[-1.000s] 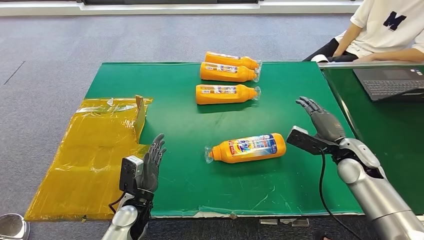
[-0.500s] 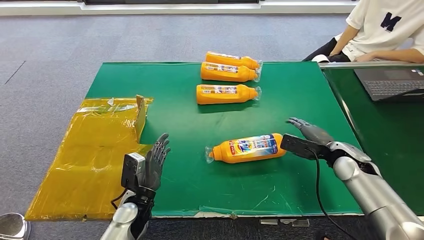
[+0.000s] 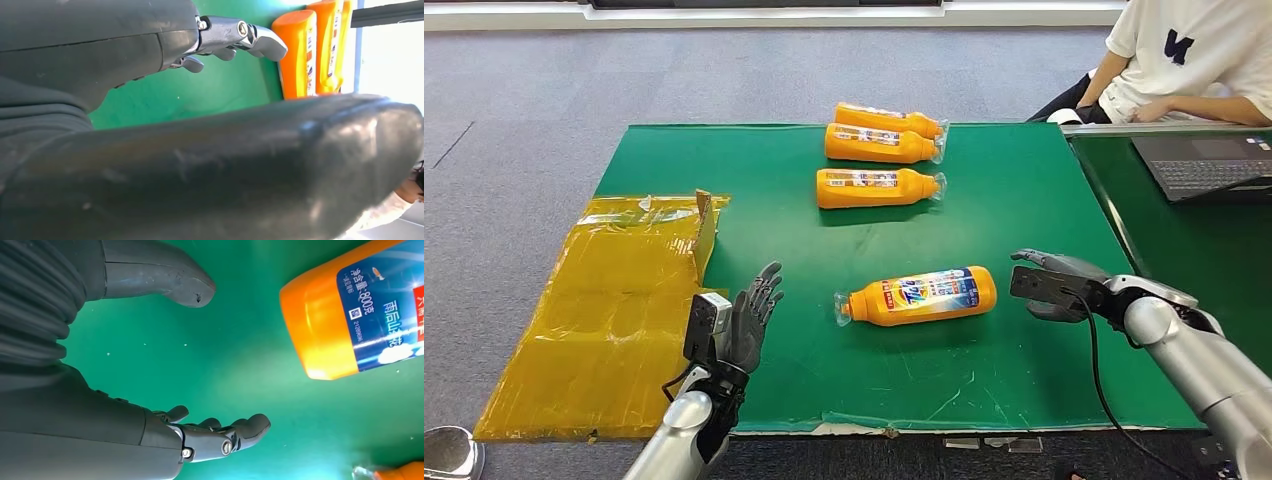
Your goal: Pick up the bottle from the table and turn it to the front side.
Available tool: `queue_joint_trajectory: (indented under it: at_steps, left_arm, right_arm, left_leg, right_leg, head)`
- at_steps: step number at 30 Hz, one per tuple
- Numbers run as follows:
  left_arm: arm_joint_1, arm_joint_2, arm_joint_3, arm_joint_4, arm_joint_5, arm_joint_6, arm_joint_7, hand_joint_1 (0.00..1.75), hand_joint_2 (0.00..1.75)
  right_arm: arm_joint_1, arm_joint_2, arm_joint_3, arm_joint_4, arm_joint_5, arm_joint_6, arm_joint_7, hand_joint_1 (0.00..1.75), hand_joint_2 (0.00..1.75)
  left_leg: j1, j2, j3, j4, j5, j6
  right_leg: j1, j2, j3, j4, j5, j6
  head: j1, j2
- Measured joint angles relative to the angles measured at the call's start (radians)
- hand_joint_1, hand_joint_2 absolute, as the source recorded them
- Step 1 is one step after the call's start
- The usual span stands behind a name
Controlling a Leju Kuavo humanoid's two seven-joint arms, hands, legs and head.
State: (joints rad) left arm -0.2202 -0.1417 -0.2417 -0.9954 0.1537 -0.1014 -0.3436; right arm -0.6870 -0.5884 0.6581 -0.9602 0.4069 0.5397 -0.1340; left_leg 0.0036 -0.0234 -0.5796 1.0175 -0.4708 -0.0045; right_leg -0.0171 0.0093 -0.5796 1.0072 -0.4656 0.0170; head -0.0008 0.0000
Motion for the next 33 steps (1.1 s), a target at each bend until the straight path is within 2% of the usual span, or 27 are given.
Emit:
queue_joint_trajectory:
  at_steps: [6, 14, 18, 21, 26, 29, 33]
  left_arm:
    - [-0.008, -0.004, -0.004, 0.01, 0.019, 0.0, 0.005, 0.0, 0.0]
    - [-0.008, -0.005, -0.004, 0.011, 0.026, -0.001, 0.008, 0.0, 0.0]
    - [-0.007, -0.005, -0.004, 0.011, 0.027, -0.003, 0.008, 0.0, 0.0]
    - [-0.007, -0.009, -0.004, 0.011, 0.028, -0.003, 0.007, 0.0, 0.0]
    - [-0.007, -0.013, -0.004, 0.01, 0.029, -0.003, 0.007, 0.0, 0.0]
    - [-0.007, -0.014, -0.004, 0.008, 0.034, -0.003, 0.006, 0.0, 0.0]
    - [-0.006, -0.016, -0.004, -0.003, 0.043, -0.004, 0.012, 0.0, 0.0]
  right_arm:
    - [-0.045, 0.01, 0.071, 0.045, -0.021, -0.015, -0.023, 0.0, 1.75]
    - [-0.068, 0.022, 0.105, 0.061, -0.02, -0.051, -0.024, 0.0, 1.75]
    - [-0.065, 0.038, 0.105, 0.063, 0.024, -0.144, -0.037, 0.0, 1.75]
    - [-0.055, 0.076, 0.105, 0.066, 0.08, -0.246, -0.052, 0.0, 1.75]
    - [-0.034, 0.134, 0.105, 0.071, 0.122, -0.31, -0.073, 0.0, 1.75]
    - [-0.006, 0.198, 0.105, 0.073, 0.156, -0.359, -0.094, 0.0, 1.75]
    - [0.016, 0.295, 0.11, 0.092, 0.163, -0.361, -0.109, 0.0, 1.75]
  left_leg:
    - [0.0, 0.0, 0.0, 0.0, 0.0, 0.0]
    - [0.0, -0.001, -0.001, 0.0, 0.0, 0.0]
    - [0.0, 0.0, -0.001, 0.0, 0.0, 0.0]
    - [0.0, 0.001, -0.001, 0.0, 0.0, 0.0]
    - [0.001, 0.0, -0.001, -0.001, 0.001, 0.0]
    - [0.002, 0.002, -0.001, -0.001, 0.001, -0.001]
    - [0.002, 0.001, -0.001, -0.001, 0.001, -0.001]
  right_leg:
    - [0.0, 0.0, 0.0, 0.0, 0.0, 0.0]
    - [0.0, 0.0, 0.0, 0.0, 0.0, 0.0]
    - [0.0, 0.0, 0.0, 0.0, 0.0, 0.0]
    - [0.0, 0.001, -0.001, 0.0, 0.0, 0.0]
    - [0.001, 0.0, -0.001, 0.0, 0.0, 0.0]
    - [0.002, 0.003, -0.001, 0.001, 0.0, -0.001]
    - [0.002, 0.003, -0.002, 0.001, 0.001, -0.001]
  head:
    - [0.0, 0.0]
    - [0.0, 0.0]
    - [0.0, 0.0]
    - [0.0, 0.0]
    - [0.0, 0.0]
    - [0.0, 0.0]
    - [0.0, 0.0]
